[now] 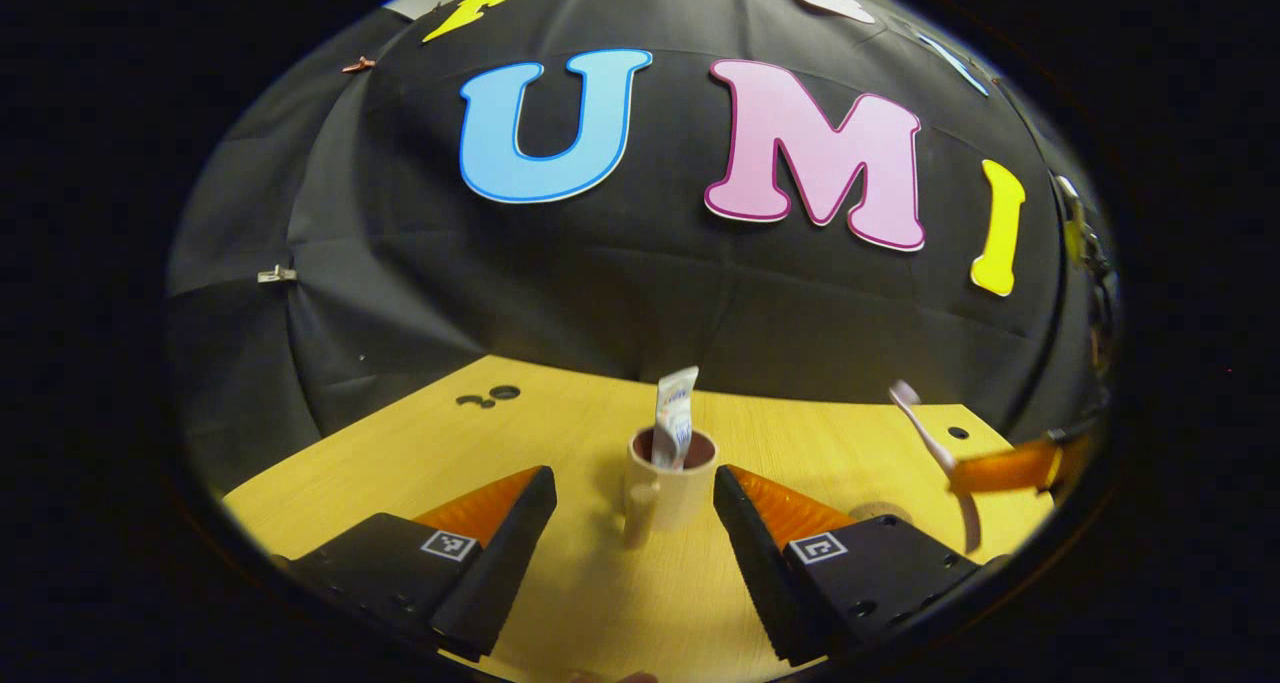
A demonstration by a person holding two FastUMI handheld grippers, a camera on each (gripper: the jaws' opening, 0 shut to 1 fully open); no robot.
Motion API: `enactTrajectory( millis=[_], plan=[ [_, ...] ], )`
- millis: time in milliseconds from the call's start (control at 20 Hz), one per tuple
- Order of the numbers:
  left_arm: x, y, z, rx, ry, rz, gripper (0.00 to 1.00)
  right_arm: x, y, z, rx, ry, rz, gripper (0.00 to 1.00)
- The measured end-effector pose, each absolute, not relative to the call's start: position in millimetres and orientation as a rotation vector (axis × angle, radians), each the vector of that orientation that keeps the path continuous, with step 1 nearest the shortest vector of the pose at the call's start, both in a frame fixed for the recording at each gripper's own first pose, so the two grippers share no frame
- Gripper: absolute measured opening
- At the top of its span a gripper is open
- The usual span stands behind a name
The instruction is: Put the toothbrush and toothpaste on the desktop into the cup, then pick up the cup and place it on the coaster on the desktop.
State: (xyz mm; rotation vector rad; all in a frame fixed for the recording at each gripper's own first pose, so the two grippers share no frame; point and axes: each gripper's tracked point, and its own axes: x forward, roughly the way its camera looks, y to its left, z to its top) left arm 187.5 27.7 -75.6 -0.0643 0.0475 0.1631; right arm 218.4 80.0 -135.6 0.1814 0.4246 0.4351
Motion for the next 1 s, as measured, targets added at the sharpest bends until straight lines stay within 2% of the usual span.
enactTrajectory(
  millis=[250,550,1000],
  plan=[
    [133,25,-102,-0.093,0.107,0.165,0.98,257,121,-103,0.215,0.316,0.450,0.06],
    [104,43,-116,-0.147,0.126,0.207,0.98,289,168,-79,0.240,0.189,0.455,0.05],
    [48,127,-145,-0.164,0.151,0.394,0.98,331,227,-80,0.253,0.052,0.485,0.05]
  ],
)
